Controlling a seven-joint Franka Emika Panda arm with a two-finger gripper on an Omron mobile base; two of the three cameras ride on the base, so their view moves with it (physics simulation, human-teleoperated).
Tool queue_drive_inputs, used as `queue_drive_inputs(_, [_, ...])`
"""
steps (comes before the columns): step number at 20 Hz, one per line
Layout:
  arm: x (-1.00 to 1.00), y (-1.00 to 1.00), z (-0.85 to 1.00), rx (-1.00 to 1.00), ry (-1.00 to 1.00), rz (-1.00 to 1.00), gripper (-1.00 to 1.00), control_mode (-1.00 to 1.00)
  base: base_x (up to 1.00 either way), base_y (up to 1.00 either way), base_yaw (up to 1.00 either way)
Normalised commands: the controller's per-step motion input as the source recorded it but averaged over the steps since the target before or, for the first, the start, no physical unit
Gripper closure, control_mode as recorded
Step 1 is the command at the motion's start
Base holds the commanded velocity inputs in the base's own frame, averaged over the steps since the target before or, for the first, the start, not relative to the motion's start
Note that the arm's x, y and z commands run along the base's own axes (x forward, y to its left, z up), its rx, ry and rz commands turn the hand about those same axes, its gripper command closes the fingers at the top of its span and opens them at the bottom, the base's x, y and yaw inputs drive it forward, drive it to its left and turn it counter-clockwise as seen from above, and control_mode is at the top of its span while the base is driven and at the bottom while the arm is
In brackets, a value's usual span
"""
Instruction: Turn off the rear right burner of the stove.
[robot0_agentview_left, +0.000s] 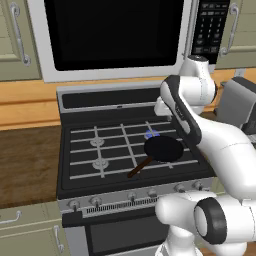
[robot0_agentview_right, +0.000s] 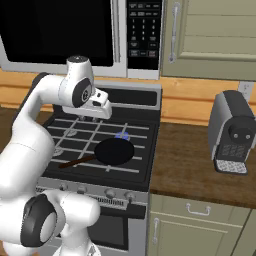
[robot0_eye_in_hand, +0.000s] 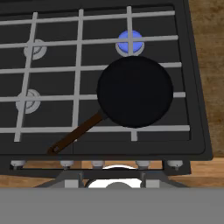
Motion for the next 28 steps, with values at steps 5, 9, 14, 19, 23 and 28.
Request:
queue_drive_inputs(5, [-0.41, 0.01, 0.0, -0.02, -0.05, 0.0, -1.0, -1.0, 0.0, 0.0, 0.0])
queue_drive_inputs(9, [-0.48, 0.04, 0.0, -0.04, -0.11, 0.01, -1.0, -1.0, 0.0, 0.0, 0.0])
queue_drive_inputs(14, [-0.04, 0.0, 0.0, 0.0, -0.02, 0.0, -1.0, -1.0, 0.0, 0.0, 0.0])
queue_drive_inputs(19, [-0.12, 0.06, 0.0, -0.01, -0.01, 0.0, -1.0, -1.0, 0.0, 0.0, 0.0])
queue_drive_inputs(23, [-0.22, 0.18, 0.0, -0.03, -0.01, 0.0, -1.0, -1.0, 0.0, 0.0, 0.0])
queue_drive_inputs(28, [0.0, 0.24, 0.0, 0.0, 0.0, 0.0, -1.0, -1.0, 0.0, 0.0, 0.0])
